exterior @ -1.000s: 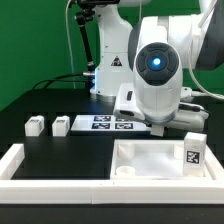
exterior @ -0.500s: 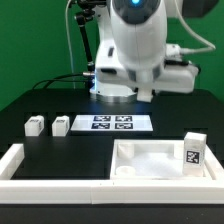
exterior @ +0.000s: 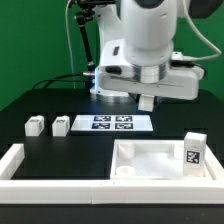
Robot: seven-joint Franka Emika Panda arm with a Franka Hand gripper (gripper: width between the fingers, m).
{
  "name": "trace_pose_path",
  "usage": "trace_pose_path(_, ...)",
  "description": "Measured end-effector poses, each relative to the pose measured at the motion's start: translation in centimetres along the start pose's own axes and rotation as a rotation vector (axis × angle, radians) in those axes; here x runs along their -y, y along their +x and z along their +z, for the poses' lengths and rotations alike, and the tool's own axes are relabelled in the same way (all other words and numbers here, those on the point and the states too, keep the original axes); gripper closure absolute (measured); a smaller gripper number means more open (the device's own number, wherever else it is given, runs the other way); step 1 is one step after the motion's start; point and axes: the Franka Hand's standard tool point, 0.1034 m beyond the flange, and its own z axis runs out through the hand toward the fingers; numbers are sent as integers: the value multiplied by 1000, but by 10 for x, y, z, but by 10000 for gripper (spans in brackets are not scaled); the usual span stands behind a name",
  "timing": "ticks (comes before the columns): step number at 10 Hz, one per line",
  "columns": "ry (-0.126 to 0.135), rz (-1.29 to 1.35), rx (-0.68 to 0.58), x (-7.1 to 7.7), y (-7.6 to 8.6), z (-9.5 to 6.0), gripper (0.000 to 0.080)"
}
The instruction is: Assemble square table
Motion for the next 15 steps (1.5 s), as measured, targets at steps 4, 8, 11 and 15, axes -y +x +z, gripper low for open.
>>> trace_pose_path(4,7,-26,-252,-9,21,-63,509)
trace_pose_path(8,57,-43,-533,-2,34,-76,509)
trace_pose_path(11,56,-59,-821,-22,78,-126,509)
trace_pose_path(15,52,-71,-1102,-27,82,-132,509)
